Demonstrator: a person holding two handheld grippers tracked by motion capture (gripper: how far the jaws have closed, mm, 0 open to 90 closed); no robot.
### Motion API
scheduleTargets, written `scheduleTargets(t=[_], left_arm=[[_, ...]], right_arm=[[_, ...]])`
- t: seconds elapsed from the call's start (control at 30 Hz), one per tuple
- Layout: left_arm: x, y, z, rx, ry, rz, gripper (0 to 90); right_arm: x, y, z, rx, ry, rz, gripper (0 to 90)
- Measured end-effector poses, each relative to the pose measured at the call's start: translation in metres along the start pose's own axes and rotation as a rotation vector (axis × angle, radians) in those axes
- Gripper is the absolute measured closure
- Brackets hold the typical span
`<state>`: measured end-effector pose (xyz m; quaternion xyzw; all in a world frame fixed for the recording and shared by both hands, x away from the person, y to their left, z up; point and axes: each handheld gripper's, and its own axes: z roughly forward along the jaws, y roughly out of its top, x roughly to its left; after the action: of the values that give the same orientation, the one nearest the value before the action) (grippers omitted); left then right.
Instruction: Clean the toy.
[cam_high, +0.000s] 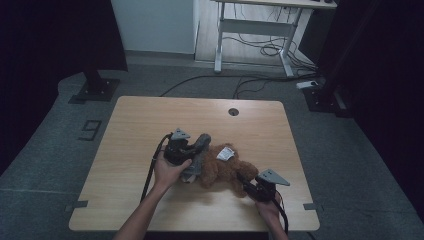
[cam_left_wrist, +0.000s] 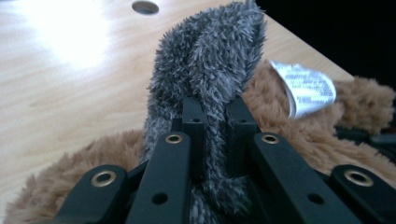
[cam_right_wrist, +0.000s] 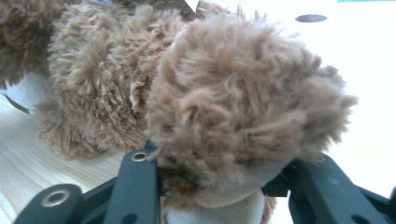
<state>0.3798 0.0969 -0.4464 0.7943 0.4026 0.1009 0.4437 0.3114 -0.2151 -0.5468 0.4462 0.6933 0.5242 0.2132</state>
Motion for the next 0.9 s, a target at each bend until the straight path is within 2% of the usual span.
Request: scheduleTargets(t=[0.13, 0.27, 0.33, 0.43, 0.57, 0.63, 0.67, 0.77, 0.83, 0.9], left_arm=[[-0.002, -0.013, -0.003, -0.031, -0.014, 0.001, 81.3], [-0.002, -0.023, -0.007, -0.056, -0.037, -0.005, 81.3], [-0.004, -0.028, -0.009, -0.07, -0.043, -0.002, 81.4], [-0.008, -0.036, -0.012, -0.089, -0.048, 0.003, 81.4], [-0.011, -0.044, -0.016, -0.109, -0.053, 0.003, 81.4], [-0.014, -0.048, -0.018, -0.117, -0.054, 0.008, 81.4], [-0.015, -0.05, -0.019, -0.118, -0.051, 0.017, 81.4], [-0.017, -0.055, -0.023, -0.127, -0.057, 0.023, 81.4], [-0.017, -0.06, -0.028, -0.13, -0.068, 0.022, 81.4], [-0.017, -0.065, -0.031, -0.13, -0.078, 0.024, 81.4]], right_arm=[[-0.003, 0.003, -0.004, 0.025, 0.017, 0.021, 44.4], [-0.004, 0.009, -0.011, 0.052, 0.035, 0.05, 26.3], [-0.003, 0.014, -0.016, 0.044, 0.03, 0.041, 23.4], [-0.002, 0.027, -0.028, 0.009, 0.056, 0.044, 19.9], [0.0, 0.048, -0.04, -0.033, 0.126, 0.065, 16.5], [0.003, 0.058, -0.042, -0.033, 0.141, 0.053, 16.3], [0.004, 0.062, -0.041, -0.021, 0.139, 0.041, 16.3], [0.01, 0.067, -0.025, 0.062, 0.143, 0.005, 16.3], [0.016, 0.061, -0.008, 0.138, 0.16, -0.01, 16.4], [0.021, 0.053, 0.004, 0.185, 0.188, -0.016, 16.8]])
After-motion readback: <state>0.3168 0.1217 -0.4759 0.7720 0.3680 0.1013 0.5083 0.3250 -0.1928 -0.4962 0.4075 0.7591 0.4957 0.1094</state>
